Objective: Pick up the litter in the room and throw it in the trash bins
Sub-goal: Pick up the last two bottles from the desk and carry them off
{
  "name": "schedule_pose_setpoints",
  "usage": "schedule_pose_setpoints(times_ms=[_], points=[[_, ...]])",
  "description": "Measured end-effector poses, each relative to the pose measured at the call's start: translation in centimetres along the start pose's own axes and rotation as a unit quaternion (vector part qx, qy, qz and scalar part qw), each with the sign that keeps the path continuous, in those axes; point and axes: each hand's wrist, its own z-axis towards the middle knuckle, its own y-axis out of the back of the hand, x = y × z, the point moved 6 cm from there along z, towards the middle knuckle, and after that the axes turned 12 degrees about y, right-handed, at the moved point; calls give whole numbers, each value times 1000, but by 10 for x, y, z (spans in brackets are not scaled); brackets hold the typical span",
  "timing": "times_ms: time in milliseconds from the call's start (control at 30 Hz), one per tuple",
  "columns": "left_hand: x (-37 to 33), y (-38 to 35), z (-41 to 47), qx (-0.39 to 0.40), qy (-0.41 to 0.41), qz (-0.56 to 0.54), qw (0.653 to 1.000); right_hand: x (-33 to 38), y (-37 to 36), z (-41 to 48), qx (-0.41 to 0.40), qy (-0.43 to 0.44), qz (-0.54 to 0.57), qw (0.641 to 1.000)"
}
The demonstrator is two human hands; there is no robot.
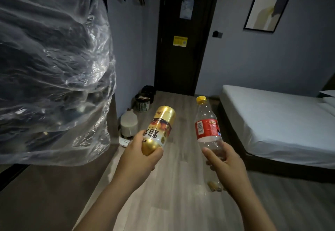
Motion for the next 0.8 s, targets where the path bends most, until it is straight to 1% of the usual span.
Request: schedule_pose_setpoints(times_ms=[233,433,633,800], points=[[-21,-47,108,6,-13,31,999,-49,-8,101,-15,-5,8,1000],[-52,-99,207,0,-3,44,999,-91,7,217,-21,-11,13,1000],[-89,-148,294,-9,-4,67,998,-117,20,323,-14,-3,7,1000],[-95,-163,364,-19,9,77,997,-148,7,388,2,-22,5,1000]])
